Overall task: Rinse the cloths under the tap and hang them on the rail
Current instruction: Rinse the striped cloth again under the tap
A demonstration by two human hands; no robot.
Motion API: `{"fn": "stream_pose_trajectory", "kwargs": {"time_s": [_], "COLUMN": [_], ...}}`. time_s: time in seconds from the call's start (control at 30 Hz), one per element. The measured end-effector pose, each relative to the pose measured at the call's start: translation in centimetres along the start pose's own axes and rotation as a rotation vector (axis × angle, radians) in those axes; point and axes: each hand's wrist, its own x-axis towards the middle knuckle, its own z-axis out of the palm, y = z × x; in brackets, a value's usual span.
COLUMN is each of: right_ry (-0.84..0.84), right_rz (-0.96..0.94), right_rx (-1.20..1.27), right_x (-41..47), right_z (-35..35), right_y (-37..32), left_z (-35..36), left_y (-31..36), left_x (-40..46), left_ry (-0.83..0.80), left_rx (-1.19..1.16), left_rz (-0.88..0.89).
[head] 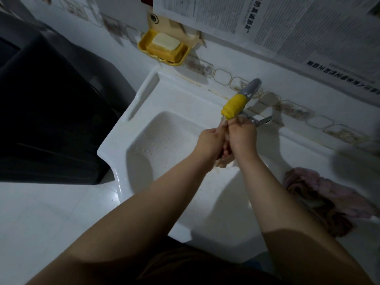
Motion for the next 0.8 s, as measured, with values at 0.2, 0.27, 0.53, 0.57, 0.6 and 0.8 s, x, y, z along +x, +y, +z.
{"fn": "stream_pose_trajectory", "kwargs": {"time_s": [0.2,0.27,0.53,0.57,0.6,0.8], "right_ry": [-0.095,-0.104,-0.212,-0.243,-0.277,-0.431], "right_rz": [-0.052,0.057,0.141,0.145,0.157,0.25], "right_rx": [-0.008,0.05,0.31,0.357,0.415,0.634], "right_x": [-1.1,0.0,1.9,1.9,1.9,1.5], "right_z": [1.4,0.6,-0.7,-0.8,-0.9,-1.7], "right_y": [-0.1,-0.4,-0.3,-0.2,-0.2,-0.5], "left_z": [-1.4,-1.5,-6.3,-6.4,-6.4,-7.6], "left_y": [1.2,1.2,0.3,0.2,0.0,-1.3], "left_x": [0.4,-0.2,0.4,0.6,0.7,0.8], "left_ry": [-0.032,-0.172,-0.286,-0.277,-0.274,-0.342], "left_rx": [-0.218,-0.227,-0.073,-0.122,-0.173,-0.172], "left_rz": [-0.057,-0.048,0.001,-0.003,-0.009,-0.02]}}
